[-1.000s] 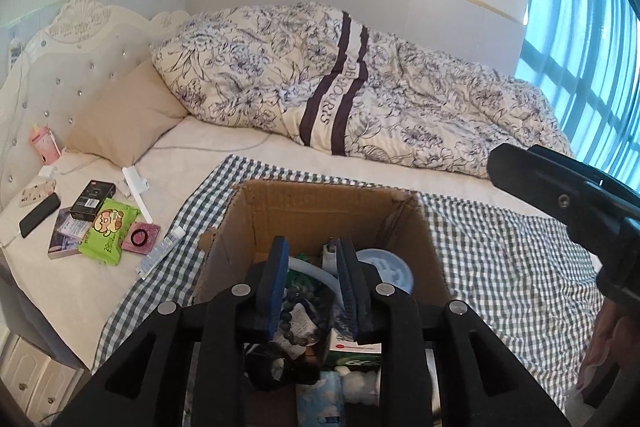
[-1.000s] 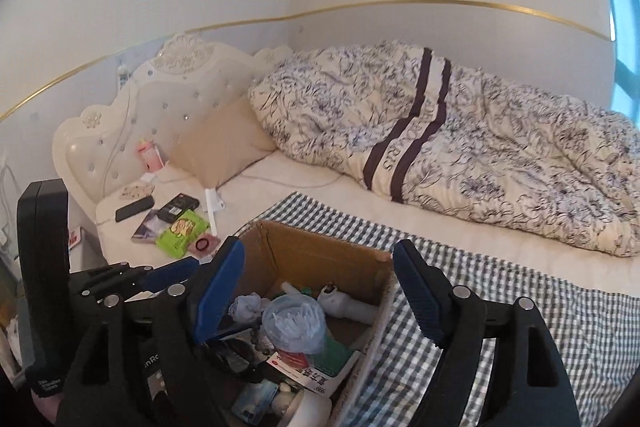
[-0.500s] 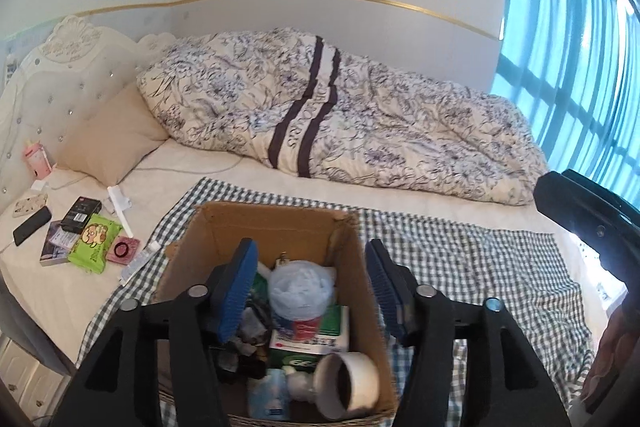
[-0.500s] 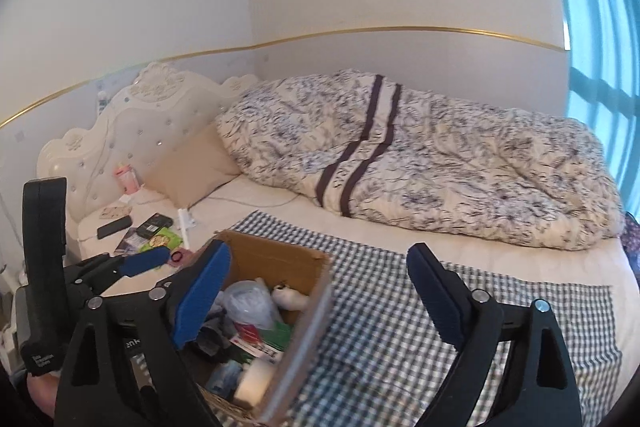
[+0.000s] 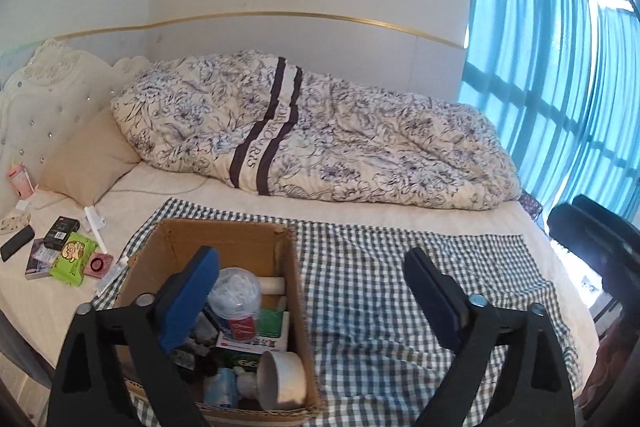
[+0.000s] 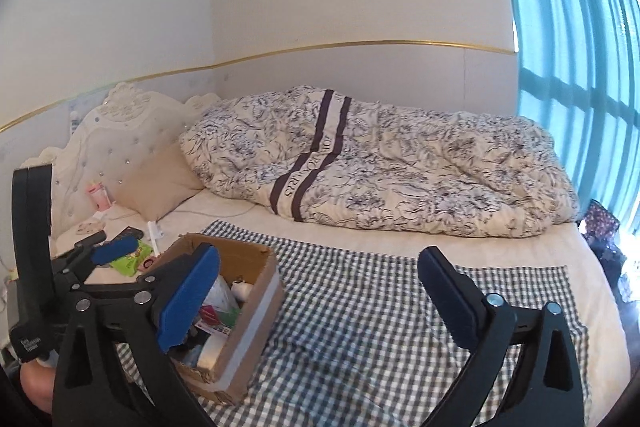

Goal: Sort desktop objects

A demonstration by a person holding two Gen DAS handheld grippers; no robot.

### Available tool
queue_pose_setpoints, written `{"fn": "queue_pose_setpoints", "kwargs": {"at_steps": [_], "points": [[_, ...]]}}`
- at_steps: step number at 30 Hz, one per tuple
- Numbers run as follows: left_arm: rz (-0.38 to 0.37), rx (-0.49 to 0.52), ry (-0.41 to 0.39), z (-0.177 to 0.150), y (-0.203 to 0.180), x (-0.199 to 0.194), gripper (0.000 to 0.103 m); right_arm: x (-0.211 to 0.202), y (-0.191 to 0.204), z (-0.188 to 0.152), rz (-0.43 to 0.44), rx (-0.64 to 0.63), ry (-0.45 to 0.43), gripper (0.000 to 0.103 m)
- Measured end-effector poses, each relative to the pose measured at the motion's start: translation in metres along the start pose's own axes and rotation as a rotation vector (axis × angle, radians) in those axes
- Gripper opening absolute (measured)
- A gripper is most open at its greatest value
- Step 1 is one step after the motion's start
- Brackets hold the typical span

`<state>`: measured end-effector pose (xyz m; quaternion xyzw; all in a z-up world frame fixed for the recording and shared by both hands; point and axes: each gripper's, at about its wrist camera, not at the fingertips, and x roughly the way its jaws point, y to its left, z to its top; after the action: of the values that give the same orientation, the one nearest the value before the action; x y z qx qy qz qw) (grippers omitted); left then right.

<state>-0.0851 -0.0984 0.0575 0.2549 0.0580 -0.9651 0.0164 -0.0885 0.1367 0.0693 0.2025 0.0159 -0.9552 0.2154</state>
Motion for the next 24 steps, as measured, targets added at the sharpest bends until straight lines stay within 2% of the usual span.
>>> {"fn": "queue_pose_setpoints", "kwargs": {"at_steps": [14,19,24], "points": [[-0.066,0.071,-0.03,0.004,-0.056,-0.019,0.103,-0.041,-0.043,-0.007,-0.11,0.028,-0.026,0.103],[-0.094,0.116,-0.028,0.007,-0.082,-0.017,0.103,-0.046,-0.065,-0.01,-0.144,0.059,-0.012,0.103],[-0.117,0.119,-0.035,0.01,-0.098,-0.013,0.103,-0.049,-0.086,-0.015,-0.169,0.077,-0.003,0.103]]}}
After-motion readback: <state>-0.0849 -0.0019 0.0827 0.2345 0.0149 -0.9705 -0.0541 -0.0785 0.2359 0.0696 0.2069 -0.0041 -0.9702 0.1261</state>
